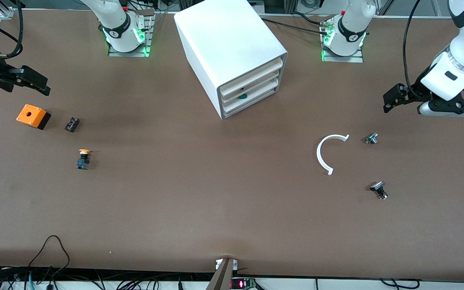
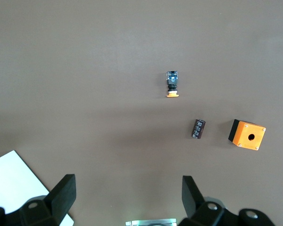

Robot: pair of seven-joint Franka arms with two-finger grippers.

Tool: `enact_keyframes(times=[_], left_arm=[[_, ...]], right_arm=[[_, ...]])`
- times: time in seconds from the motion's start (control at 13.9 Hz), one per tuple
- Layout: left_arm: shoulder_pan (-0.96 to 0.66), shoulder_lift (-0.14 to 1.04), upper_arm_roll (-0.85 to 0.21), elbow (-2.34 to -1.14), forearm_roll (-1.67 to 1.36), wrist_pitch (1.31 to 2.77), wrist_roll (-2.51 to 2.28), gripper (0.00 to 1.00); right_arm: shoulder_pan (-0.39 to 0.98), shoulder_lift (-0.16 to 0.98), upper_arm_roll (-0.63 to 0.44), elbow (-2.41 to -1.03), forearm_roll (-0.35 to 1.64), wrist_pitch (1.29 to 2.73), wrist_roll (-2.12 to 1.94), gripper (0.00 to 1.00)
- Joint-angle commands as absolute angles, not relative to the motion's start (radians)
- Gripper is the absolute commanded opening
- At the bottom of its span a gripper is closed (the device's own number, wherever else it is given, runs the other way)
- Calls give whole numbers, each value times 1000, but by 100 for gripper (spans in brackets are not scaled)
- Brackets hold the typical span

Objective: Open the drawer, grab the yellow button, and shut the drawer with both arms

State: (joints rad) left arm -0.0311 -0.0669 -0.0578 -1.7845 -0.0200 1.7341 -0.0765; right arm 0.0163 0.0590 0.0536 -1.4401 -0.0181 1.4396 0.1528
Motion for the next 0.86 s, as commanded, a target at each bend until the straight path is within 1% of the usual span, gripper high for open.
enact_keyframes(times=[0.0, 0.29, 0.79], left_arm=[[-48, -71, -48, -1766, -28, 1663, -89, 99], [-48, -28, -52, -1707, -28, 1661, -84, 99], [-40, -26, -52, -1703, -28, 1618, -81, 99]], right_arm=[[26, 43, 46, -1451, -11, 1440, 164, 100], [26, 43, 45, -1451, -11, 1440, 161, 100], [25, 43, 44, -1451, -11, 1440, 153, 100]])
